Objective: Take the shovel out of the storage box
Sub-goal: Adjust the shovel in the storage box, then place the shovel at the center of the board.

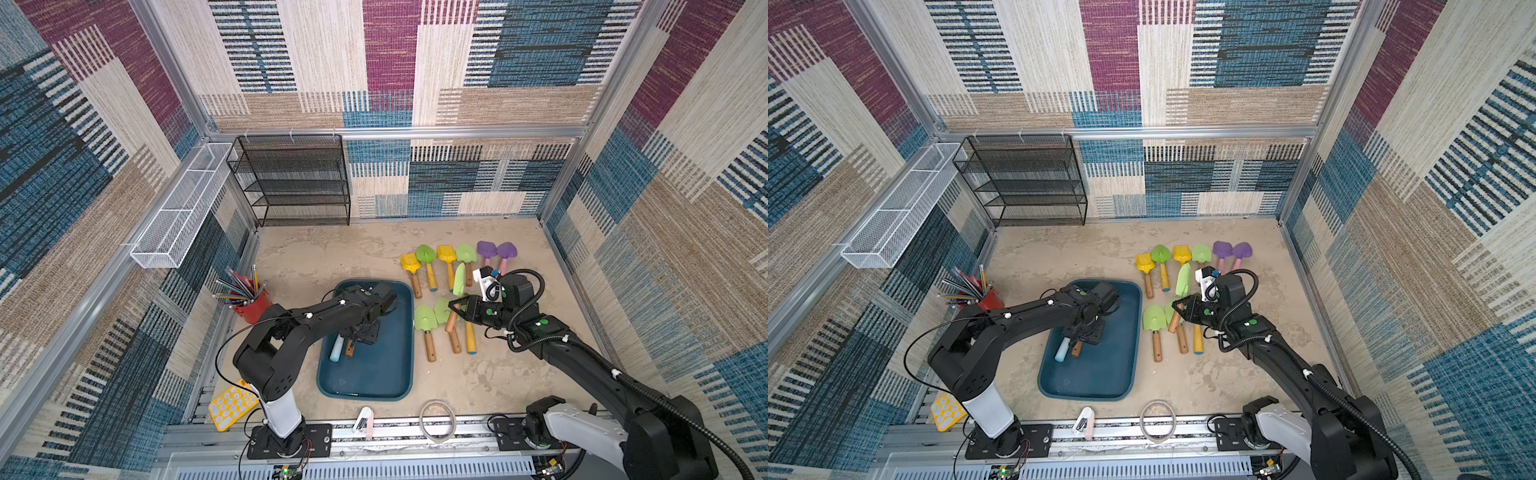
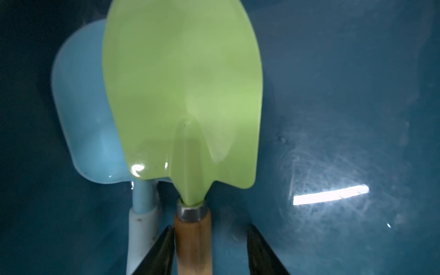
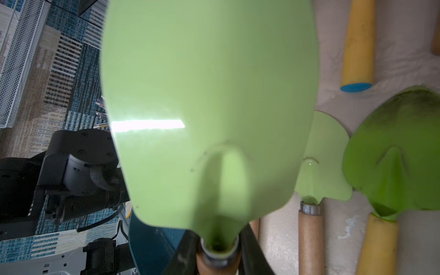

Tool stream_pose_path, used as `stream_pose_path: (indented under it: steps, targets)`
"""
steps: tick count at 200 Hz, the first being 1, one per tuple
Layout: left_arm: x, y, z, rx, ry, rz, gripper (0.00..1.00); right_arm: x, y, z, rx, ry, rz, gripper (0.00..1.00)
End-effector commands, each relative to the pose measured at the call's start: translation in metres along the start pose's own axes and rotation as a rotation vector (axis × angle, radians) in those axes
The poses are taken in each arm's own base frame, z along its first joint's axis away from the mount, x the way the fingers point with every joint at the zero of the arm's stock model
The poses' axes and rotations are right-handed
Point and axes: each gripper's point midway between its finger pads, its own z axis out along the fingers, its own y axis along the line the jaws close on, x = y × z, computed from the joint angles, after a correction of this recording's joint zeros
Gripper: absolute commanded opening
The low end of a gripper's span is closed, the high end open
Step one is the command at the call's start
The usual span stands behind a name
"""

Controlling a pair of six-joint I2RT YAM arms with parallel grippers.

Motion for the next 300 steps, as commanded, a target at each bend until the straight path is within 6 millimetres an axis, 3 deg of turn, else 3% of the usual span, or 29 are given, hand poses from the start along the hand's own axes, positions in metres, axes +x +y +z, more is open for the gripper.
stream_pose_path:
  steps: [1, 77, 107, 144, 190, 241, 300]
  targets:
    - [0.01, -0.01, -0.003, 0.047, 0.034, 0.013, 0.52, -0.009, -0.019, -0.003, 0.123, -0.036, -0.023, 0.22]
    - [0.025, -0.002, -0.016, 0.073, 0.004, -0.02, 0.52, -0.013, -0.074, -0.016, 0.432, -0.08, -0.017, 0.21]
    - [0.027, -0.009, -0.015, 0.119, -0.003, -0.025, 0.51, -0.011, -0.094, -0.018, 0.516, -0.1, -0.002, 0.21]
    - [0.024, -0.012, -0.016, 0.145, -0.031, -0.03, 0.49, -0.009, -0.109, -0.02, 0.592, -0.103, -0.004, 0.21]
    - [0.027, -0.014, -0.015, 0.171, -0.033, -0.033, 0.49, -0.011, -0.132, -0.036, 0.738, -0.14, -0.001, 0.2]
    - [0.028, -0.02, -0.011, 0.193, -0.033, -0.026, 0.48, 0.005, -0.15, -0.023, 0.76, -0.085, 0.001, 0.2]
    - [0.029, -0.019, -0.012, 0.205, -0.05, -0.034, 0.47, 0.008, -0.168, -0.013, 0.805, -0.06, -0.017, 0.2]
